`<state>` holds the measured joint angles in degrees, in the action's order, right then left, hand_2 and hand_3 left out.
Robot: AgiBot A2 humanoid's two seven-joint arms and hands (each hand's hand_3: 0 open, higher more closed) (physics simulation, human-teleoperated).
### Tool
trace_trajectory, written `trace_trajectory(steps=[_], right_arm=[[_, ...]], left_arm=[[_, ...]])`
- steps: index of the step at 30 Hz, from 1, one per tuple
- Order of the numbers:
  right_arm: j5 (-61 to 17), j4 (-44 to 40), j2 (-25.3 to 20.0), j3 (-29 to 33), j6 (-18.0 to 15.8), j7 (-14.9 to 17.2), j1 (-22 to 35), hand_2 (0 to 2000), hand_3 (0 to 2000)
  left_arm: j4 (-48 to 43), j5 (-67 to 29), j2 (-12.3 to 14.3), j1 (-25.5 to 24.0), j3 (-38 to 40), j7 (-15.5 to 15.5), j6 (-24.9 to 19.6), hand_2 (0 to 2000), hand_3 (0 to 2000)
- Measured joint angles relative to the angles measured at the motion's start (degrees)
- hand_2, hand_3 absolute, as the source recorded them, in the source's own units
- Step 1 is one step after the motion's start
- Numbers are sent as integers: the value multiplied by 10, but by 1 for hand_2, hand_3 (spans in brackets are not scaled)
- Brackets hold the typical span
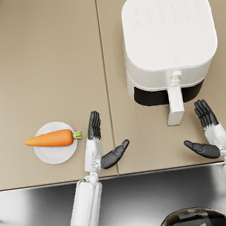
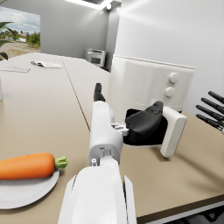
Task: Pick up the carrot and place it into the air fryer
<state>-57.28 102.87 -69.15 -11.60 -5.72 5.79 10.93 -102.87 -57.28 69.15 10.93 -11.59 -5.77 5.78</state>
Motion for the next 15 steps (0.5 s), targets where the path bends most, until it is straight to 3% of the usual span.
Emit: trace_trajectory(steps=[15], right_arm=[[0, 0, 0, 0, 0, 0, 0, 0, 0]], left_arm=[[0, 0, 0, 0, 0, 0, 0, 0, 0]])
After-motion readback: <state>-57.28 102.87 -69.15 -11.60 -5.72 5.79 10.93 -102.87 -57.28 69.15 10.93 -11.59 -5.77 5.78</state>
